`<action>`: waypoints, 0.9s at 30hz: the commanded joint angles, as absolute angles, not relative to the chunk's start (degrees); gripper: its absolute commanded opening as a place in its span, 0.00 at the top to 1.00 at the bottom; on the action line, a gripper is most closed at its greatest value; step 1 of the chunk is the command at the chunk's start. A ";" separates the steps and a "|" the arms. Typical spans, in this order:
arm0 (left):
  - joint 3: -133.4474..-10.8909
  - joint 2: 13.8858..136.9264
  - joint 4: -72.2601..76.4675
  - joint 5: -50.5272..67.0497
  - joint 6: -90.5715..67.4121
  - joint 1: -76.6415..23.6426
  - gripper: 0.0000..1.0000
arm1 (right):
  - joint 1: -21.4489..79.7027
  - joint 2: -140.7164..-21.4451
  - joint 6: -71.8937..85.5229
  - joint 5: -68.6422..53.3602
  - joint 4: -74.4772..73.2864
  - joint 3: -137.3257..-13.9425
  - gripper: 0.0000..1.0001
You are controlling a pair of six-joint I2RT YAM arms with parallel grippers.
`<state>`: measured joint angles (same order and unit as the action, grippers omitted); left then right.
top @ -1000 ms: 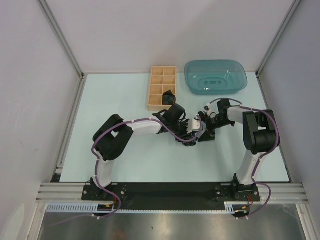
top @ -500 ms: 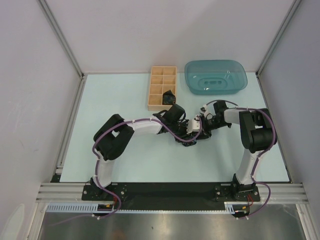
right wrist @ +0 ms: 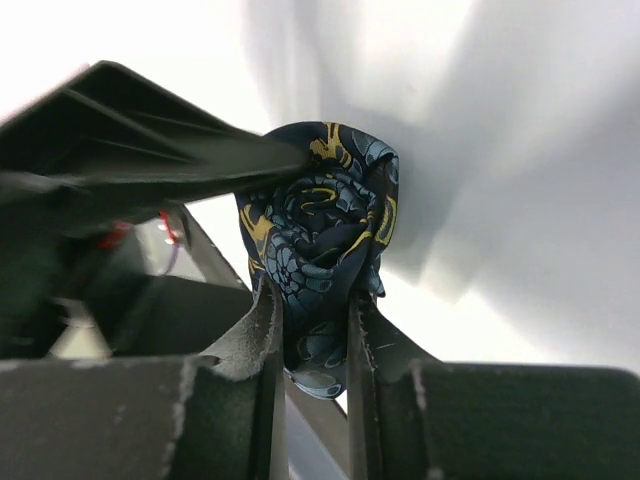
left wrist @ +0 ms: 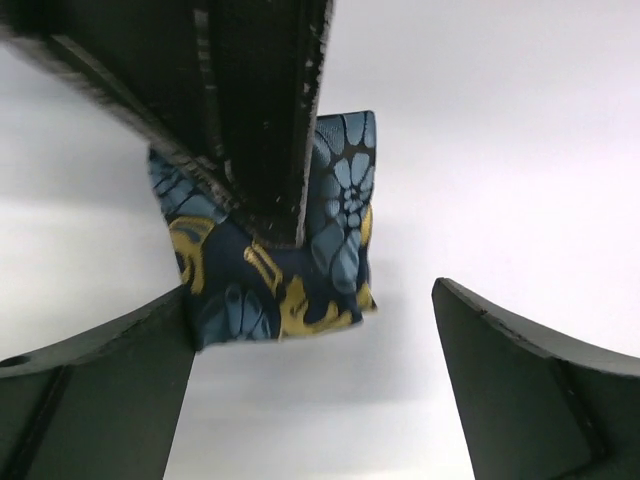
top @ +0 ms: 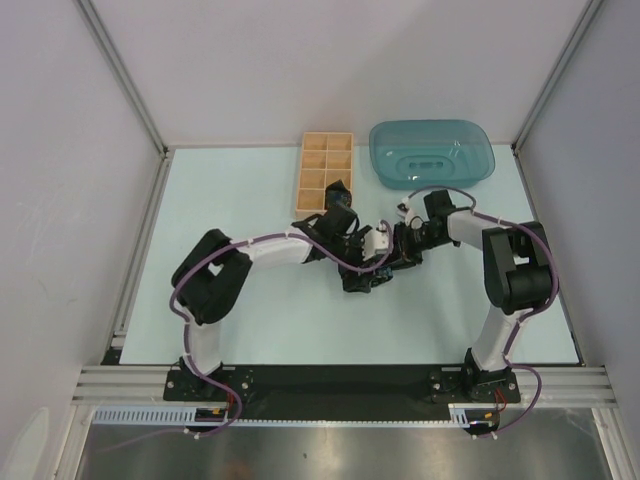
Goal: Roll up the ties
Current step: Pick up the tie at the center of the board, then place the tie in the storage box.
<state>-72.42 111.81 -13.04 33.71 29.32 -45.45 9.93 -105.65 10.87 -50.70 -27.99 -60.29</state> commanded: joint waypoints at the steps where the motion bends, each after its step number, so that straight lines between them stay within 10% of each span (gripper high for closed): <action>1: -74.61 100.57 -15.20 40.60 23.05 -40.19 0.00 | 9.84 -101.25 2.21 -46.24 -33.47 -69.75 1.00; 15: -71.72 90.97 -12.40 39.02 9.60 -19.78 0.00 | 13.45 -108.81 -16.18 -36.46 -47.03 -109.75 1.00; 27: -66.36 89.13 9.68 53.88 -20.42 -9.76 0.01 | 23.19 -107.92 -11.31 -37.46 -35.32 -110.63 1.00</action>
<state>-68.36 92.36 2.96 49.08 -13.21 -11.40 18.70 -107.35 -3.92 -42.19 -37.19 -106.08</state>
